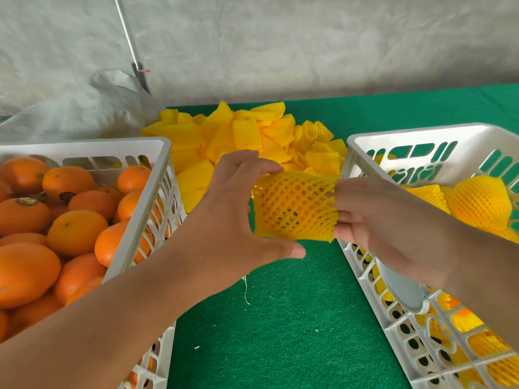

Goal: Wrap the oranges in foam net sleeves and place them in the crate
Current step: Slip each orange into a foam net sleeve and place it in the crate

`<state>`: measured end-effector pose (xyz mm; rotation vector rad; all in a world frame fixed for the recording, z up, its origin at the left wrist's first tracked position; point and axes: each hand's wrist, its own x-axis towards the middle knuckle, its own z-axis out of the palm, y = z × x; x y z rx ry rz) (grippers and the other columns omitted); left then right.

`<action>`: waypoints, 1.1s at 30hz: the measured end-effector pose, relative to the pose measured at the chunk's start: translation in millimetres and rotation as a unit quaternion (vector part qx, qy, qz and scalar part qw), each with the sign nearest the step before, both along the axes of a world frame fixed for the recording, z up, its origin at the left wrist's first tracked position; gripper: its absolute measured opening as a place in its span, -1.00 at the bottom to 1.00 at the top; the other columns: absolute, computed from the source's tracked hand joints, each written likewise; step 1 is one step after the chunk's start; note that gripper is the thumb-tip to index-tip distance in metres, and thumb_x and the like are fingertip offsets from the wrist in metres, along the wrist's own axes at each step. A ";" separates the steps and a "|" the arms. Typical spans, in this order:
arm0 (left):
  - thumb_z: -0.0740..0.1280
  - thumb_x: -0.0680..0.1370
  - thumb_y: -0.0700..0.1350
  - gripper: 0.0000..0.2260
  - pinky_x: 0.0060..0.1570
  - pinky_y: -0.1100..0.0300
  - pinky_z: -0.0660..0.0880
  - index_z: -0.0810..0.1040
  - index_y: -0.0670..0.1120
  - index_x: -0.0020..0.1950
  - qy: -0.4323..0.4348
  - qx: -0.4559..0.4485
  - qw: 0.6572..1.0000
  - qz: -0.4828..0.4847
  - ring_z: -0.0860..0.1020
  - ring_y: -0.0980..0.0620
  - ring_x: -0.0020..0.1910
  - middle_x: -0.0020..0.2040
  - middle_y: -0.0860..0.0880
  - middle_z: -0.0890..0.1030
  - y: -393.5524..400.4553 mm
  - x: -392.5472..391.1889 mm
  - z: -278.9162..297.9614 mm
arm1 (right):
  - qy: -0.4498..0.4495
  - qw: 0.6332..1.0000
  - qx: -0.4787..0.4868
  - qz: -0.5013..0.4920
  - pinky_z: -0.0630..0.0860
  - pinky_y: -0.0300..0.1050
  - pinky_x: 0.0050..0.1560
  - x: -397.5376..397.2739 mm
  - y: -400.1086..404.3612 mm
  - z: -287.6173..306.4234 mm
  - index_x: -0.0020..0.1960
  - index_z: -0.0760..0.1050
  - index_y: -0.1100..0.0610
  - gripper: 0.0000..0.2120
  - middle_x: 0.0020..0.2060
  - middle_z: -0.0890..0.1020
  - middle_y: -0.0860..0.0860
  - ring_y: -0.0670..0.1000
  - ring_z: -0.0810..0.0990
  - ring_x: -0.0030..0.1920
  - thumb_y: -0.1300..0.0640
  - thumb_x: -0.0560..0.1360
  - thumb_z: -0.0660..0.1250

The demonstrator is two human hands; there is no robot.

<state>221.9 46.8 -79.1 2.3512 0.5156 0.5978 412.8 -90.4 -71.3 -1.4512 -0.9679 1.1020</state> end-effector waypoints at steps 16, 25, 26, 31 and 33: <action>0.56 0.25 0.34 -0.24 0.02 0.15 0.67 0.39 0.42 0.43 -0.028 -0.031 0.999 -0.029 0.64 0.28 0.16 0.23 0.33 0.61 -0.4 -3.4 -5.0 | -0.232 0.972 0.000 0.022 0.68 -0.10 0.14 -10.3 -0.4 -4.1 0.40 0.42 -0.40 -0.35 0.21 0.66 -0.29 -0.26 0.66 0.17 -0.35 0.37 0.56; 0.53 0.37 0.46 -0.22 -0.07 -0.15 0.69 0.38 0.31 0.54 -0.109 -0.024 0.994 0.016 0.66 0.24 0.17 0.40 0.23 0.57 26.4 2.3 -24.2 | -0.058 0.996 0.036 -0.065 0.57 0.20 0.34 -2.3 1.5 4.2 0.33 0.62 -0.09 -0.62 0.19 0.73 -0.09 0.01 0.72 0.20 -0.17 0.55 0.48; 0.46 0.41 0.49 -0.27 -0.09 -0.15 0.68 0.38 0.33 0.52 -0.098 -0.005 0.995 0.031 0.66 0.28 0.13 0.38 0.26 0.57 28.0 1.7 -25.2 | -0.022 0.995 0.052 -0.084 0.60 0.14 0.30 2.7 0.8 8.3 0.34 0.62 -0.08 -0.62 0.19 0.73 -0.10 0.00 0.72 0.20 -0.17 0.57 0.46; 0.14 0.49 0.61 -0.52 -0.33 0.19 0.52 0.41 0.47 0.32 0.015 0.104 0.993 0.046 0.62 0.46 -0.13 0.21 0.45 0.52 16.6 -2.1 -20.3 | 0.107 0.924 0.095 -0.354 0.72 0.03 -0.02 55.6 -8.8 28.7 0.18 0.63 -0.11 -0.55 0.18 0.71 -0.05 0.04 0.71 0.18 -0.37 0.43 0.49; 0.10 0.49 0.61 -0.56 -0.29 0.22 0.51 0.41 0.48 0.26 0.044 0.107 0.993 0.031 0.60 0.46 -0.14 0.21 0.48 0.49 11.2 -3.1 -16.7 | 0.090 0.882 0.058 -0.458 0.70 0.00 -0.08 83.9 -17.4 27.1 0.13 0.56 -0.14 -0.54 0.20 0.66 -0.03 0.07 0.69 0.16 -0.44 0.42 0.44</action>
